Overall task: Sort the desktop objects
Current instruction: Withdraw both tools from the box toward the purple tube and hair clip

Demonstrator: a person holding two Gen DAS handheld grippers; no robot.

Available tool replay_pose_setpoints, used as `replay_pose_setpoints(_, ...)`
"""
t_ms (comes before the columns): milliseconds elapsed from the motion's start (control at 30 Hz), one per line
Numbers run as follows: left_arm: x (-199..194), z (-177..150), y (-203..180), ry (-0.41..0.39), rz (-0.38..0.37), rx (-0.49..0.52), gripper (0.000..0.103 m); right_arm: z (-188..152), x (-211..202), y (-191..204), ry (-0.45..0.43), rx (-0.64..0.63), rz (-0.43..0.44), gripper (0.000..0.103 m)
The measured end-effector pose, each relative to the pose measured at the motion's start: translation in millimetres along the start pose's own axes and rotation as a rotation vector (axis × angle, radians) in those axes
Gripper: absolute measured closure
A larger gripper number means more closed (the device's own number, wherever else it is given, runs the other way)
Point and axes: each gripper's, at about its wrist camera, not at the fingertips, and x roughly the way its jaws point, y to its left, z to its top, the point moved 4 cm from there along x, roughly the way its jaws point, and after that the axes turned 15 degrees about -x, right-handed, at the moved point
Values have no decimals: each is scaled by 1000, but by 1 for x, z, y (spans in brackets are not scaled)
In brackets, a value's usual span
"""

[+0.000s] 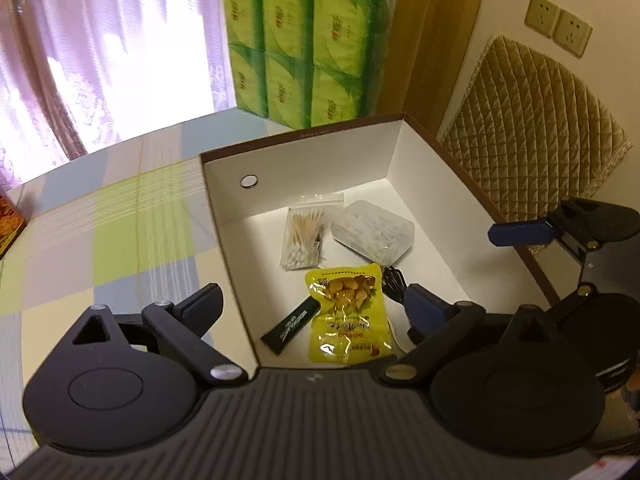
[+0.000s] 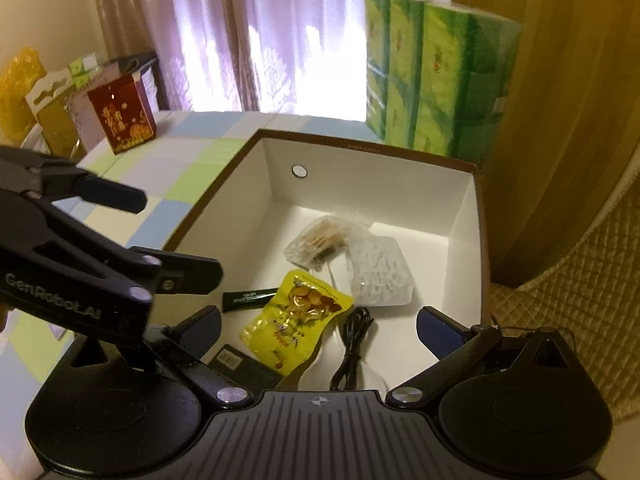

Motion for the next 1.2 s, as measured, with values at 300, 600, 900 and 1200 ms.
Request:
replay_pose_setpoints(300, -52, -24, 4, -46, -26, -59, 7, -8, -34, 22, -31, 38, -30, 2)
replay_pose_setpoints(600, -96, -53, 2, -74, -65, -79, 6, -21, -65, 46, -44, 71, -76, 2)
replay_pose_setpoints(900, -128, -83, 20, -101, -50, -88, 5, -35, -89, 78, -61, 110, -90, 2)
replay_pose_setpoints(1200, -151, -113, 49, -88, -72, -95, 5, -44, -103, 111, -62, 129, -85, 2)
